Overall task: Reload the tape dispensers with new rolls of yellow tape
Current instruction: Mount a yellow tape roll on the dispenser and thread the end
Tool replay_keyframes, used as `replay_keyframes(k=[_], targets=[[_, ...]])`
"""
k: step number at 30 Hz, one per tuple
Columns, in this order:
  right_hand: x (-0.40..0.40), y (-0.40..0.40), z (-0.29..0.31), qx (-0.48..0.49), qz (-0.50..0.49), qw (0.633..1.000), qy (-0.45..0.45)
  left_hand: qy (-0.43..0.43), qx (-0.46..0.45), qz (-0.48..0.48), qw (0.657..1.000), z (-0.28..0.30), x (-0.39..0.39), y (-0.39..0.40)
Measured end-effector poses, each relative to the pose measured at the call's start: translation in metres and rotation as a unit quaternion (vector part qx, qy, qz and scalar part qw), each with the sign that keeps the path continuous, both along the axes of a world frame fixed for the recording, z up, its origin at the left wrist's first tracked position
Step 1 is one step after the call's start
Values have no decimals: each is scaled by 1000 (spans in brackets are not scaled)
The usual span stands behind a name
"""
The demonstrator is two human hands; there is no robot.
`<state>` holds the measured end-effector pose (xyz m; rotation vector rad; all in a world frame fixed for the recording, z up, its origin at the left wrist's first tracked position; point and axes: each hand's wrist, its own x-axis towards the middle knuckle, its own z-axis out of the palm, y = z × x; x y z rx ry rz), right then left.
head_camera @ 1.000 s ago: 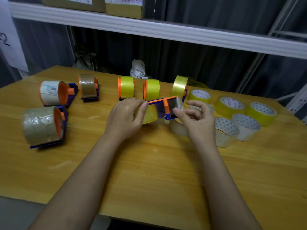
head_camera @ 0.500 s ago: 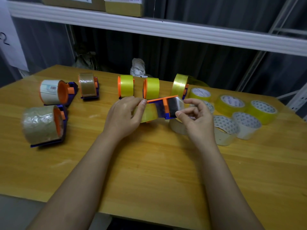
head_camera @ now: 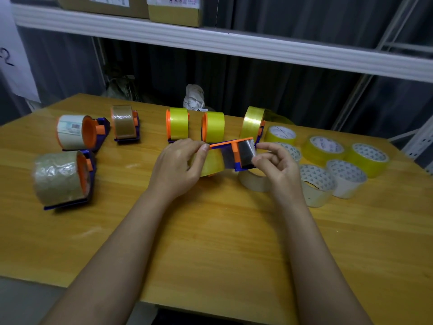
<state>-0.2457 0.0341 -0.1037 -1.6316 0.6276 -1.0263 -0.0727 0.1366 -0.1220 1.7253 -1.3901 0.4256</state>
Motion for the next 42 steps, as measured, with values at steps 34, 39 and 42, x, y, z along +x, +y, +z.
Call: replay_keyframes(k=[34, 39, 42], targets=[[2, 13, 13, 200, -12, 978, -56, -33, 14, 14, 999, 1, -6, -2], [0, 8, 12, 236, 13, 971, -44, -47, 13, 18, 999, 1, -6, -1], [-4, 8, 16, 246, 38, 968, -35, -63, 13, 23, 998, 1, -5, -1]])
